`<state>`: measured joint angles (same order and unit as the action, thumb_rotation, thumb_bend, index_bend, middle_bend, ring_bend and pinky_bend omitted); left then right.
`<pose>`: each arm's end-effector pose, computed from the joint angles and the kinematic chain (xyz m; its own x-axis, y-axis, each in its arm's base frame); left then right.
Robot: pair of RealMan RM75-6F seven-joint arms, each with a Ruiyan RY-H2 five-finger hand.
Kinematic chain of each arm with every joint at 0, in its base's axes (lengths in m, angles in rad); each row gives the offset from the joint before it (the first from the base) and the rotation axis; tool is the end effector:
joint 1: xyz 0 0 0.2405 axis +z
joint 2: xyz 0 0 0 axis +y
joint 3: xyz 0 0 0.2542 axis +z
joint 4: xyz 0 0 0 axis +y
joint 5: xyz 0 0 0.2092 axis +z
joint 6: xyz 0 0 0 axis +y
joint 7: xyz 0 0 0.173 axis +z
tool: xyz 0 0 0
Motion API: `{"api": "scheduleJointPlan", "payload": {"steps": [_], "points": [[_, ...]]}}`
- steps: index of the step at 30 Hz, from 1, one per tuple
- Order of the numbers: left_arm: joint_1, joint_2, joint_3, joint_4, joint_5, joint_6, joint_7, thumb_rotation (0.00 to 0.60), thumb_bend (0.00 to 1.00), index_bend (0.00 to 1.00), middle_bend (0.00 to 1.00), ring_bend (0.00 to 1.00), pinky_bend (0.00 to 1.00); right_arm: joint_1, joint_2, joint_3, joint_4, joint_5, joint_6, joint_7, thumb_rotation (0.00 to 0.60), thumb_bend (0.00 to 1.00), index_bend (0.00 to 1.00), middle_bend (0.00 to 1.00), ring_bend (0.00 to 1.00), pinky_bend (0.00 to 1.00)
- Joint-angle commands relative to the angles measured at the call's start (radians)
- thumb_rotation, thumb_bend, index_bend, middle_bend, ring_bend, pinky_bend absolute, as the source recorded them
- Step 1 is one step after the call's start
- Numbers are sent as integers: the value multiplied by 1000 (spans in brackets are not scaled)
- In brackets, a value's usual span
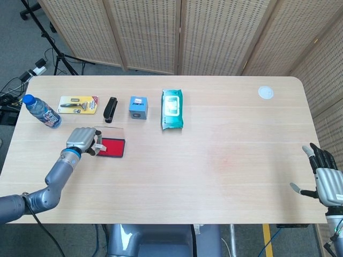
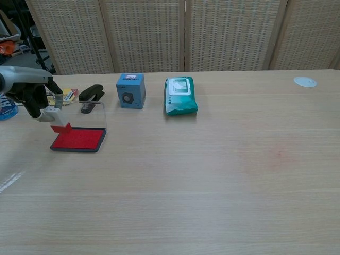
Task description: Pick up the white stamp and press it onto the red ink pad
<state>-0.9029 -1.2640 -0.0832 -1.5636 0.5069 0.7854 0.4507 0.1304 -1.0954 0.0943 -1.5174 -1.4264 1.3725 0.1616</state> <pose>-0.2073 0.4028 0.0408 0.4269 0.4831 0.7645 0.8864 -0.0560 -0.4596 -0.3343 -0.2353 0.1741 0.3390 -0.0328 0.9402 -0.9395 0.0409 0.3401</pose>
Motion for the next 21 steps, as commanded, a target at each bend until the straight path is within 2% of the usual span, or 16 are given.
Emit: {"api": "scheduleJointPlan", "payload": {"steps": [1,12,21], "points": [[18,37,15,-35,28,18,-7,600,368,648,1000,1000,1000,-1,1,0,0,-1,1,1,600,0,0,0,0,0],[98,6,63,29,165,-38,-117,600,366,648,1000,997,1000,-2,3,-1,-3,-4,4,3,600,0,0,0,0,0],[128,-48,81,69,253,-10,-130,600,365,648,1000,996,1000,-1,4,-1,-2,-2,2,5,600,0,0,0,0,0]]}}
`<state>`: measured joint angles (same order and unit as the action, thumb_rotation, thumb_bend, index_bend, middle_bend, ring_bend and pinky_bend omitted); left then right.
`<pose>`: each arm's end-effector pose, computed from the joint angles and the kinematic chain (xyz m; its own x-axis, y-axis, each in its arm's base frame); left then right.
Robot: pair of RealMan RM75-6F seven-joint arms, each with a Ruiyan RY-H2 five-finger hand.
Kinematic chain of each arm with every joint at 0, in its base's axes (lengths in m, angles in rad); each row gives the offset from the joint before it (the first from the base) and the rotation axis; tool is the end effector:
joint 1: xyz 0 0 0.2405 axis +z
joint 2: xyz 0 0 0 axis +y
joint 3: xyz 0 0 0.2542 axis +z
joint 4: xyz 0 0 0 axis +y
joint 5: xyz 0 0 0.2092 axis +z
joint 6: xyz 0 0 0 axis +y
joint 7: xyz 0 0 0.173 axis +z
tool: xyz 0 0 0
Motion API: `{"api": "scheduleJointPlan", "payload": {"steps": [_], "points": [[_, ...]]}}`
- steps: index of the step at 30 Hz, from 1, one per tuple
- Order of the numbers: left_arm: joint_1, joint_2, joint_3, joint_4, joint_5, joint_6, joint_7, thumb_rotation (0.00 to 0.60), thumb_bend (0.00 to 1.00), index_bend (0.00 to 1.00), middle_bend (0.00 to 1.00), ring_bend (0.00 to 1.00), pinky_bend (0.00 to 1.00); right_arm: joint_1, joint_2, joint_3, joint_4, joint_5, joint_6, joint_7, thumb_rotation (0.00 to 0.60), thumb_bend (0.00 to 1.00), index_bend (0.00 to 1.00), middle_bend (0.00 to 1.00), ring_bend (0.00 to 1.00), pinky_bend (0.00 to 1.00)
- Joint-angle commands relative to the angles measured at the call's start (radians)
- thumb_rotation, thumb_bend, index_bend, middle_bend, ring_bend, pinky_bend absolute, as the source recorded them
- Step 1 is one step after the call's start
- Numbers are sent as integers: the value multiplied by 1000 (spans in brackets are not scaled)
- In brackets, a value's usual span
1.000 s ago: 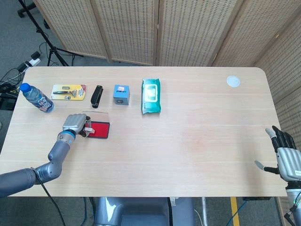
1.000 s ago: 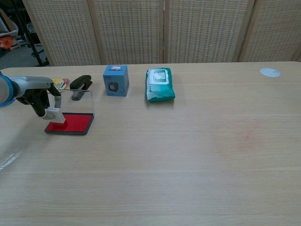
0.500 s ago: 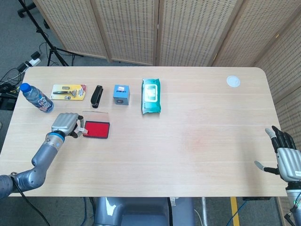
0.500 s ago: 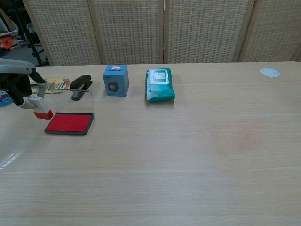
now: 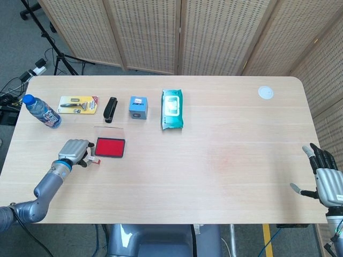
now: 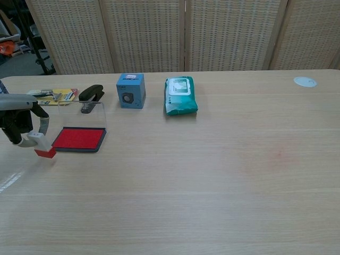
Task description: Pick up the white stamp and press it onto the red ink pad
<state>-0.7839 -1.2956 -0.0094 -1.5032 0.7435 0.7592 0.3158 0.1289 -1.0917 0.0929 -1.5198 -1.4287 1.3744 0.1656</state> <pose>-0.2521 0.3696 0.0246 0.4451 0.5291 0.7224 0.8780 -0.0991 -0.4684 -0.3341 -0.2345 0.1750 0.3370 -0.0329 0.9409 -0.9402 0.0399 0.3382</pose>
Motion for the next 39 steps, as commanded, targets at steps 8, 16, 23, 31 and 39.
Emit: {"api": "scheduleJointPlan", "payload": {"steps": [8,16,23,31,39], "points": [[35,-67,19,37,55,53,6,600,362,648,1000,996,1000,0,3,-1,0,-1,-1,10,600,0,0,0,0,0],[57,-83,14,52,90,74,-7,600,346,602,1000,994,1000,-1,7,0,-1,-1,-1,18,600,0,0,0,0,0],[57,-81,7,56,84,56,-5,600,345,515,1000,993,1000,-2,8,0,-3,-1,-1,22,600,0,0,0,0,0],[56,-77,1,55,74,45,2,600,343,494,1000,992,1000,-1,10,1,-3,2,-2,26,600,0,0,0,0,0],[60,-63,6,38,79,39,9,600,326,432,1000,991,1000,-3,12,2,-5,0,1,31,600,0,0,0,0,0]]}}
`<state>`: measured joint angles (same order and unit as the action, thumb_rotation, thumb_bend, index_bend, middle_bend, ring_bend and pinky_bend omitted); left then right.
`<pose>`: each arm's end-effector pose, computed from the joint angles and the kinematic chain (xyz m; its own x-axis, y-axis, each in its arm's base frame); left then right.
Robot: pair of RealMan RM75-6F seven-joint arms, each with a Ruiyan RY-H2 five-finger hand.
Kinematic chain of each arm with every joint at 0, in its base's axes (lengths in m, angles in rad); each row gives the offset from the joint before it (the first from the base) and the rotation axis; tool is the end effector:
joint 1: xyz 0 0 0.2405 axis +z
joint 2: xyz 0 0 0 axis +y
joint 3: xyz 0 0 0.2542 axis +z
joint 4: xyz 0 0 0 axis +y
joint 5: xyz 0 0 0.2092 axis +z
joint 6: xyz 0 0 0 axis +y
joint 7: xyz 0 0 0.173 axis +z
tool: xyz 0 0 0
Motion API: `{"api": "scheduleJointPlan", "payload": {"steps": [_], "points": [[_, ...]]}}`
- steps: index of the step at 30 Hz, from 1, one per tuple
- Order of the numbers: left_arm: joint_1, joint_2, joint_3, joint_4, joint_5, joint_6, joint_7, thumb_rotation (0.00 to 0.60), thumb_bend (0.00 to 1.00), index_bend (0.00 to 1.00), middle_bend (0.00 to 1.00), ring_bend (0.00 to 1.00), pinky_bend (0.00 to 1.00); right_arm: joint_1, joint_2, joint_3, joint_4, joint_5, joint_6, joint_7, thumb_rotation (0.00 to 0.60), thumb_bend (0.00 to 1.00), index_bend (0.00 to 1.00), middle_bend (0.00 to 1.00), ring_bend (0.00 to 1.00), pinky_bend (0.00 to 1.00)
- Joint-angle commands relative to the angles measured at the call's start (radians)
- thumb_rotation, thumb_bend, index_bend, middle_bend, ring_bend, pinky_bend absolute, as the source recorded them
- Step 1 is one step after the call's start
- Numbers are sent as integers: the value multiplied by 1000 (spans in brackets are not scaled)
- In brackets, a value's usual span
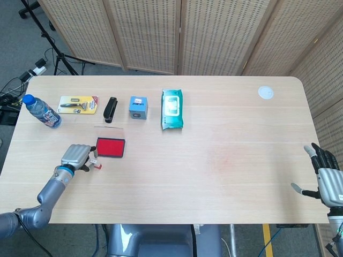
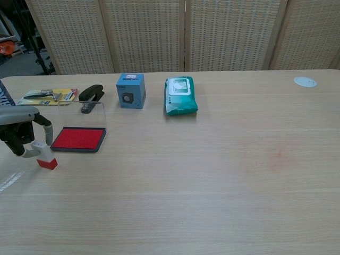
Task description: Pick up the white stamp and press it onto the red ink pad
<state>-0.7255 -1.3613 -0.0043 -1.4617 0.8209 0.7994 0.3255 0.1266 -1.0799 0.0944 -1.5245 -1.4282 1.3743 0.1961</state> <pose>-0.2622 0.3557 0.0070 0.4694 0.5171 0.7158 0.8683 -0.1231 -0.4805 -0.3344 -0.2341 0.1788 0.3147 -0.0301 0.9487 -0.9479 0.0431 0.3157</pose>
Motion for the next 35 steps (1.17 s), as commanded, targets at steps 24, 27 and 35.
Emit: {"api": "scheduleJointPlan", "payload": {"steps": [24,27,35], "points": [[153,238,-17,-263,301,283,-144,600,153,117,41,94,301,-8,3,-2,-13,-18,27,-4,600,0,0,0,0,0],[221,230,-20,-227,398,408,-235,600,25,7,0,0,38,-13,2,1,-15,-15,38,-11,600,0,0,0,0,0],[386,137,-21,-38,492,658,-417,600,0,0,0,0,0,-26,-19,16,2,-36,101,14,600,0,0,0,0,0]]}}
